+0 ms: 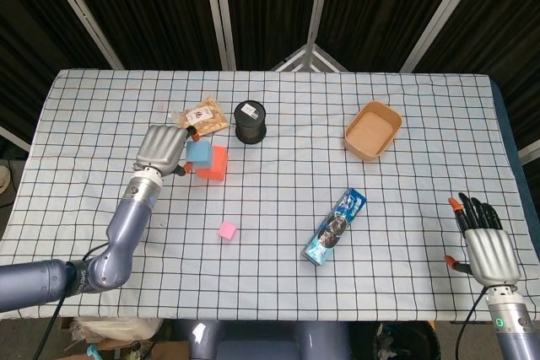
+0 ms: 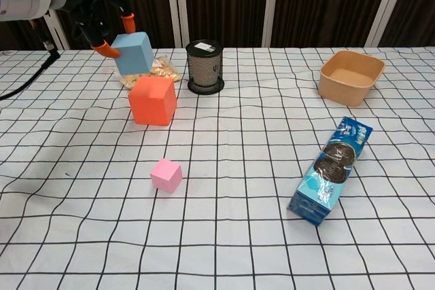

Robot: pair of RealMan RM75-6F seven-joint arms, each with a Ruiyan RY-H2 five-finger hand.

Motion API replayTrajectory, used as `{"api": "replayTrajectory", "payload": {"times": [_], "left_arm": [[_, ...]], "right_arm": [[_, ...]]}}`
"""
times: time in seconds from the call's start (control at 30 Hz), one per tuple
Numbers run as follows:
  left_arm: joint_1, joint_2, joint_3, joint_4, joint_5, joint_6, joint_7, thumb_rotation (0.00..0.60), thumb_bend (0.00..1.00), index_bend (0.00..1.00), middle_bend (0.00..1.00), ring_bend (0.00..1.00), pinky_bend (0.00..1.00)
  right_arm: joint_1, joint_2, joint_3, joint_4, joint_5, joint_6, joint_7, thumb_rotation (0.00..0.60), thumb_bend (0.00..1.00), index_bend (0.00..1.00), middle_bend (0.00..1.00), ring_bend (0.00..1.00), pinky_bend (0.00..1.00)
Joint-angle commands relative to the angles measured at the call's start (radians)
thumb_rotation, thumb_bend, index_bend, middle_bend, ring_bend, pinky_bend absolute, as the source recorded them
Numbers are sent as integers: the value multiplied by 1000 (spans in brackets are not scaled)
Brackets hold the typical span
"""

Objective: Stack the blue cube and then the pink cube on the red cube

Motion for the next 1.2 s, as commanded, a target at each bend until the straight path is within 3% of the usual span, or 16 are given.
{"api": "replayTrajectory", "payload": {"times": [0.03, 0.43, 0.97, 1.2], "left_arm": [[-24, 25, 11, 0, -16, -8, 19, 600, 374, 392, 856, 638, 618], [-81, 27, 44, 50, -12, -79, -16, 600, 374, 390, 856, 637, 611], [-114, -11, 135, 184, 58, -201, -111, 600, 374, 387, 853, 631, 603], [-130, 4, 158, 210, 53, -189, -111, 600, 375, 387, 853, 630, 603]], "right_arm": [[1, -2, 1, 0, 4, -4, -4, 600, 109, 3, 0, 0, 88], [-2, -6, 7, 3, 15, 7, -17, 600, 109, 3, 0, 0, 88], [1, -20, 19, 28, 41, -1, -25, 600, 110, 3, 0, 0, 88], [6, -30, 26, 46, 58, -14, -21, 600, 109, 3, 0, 0, 88]]}}
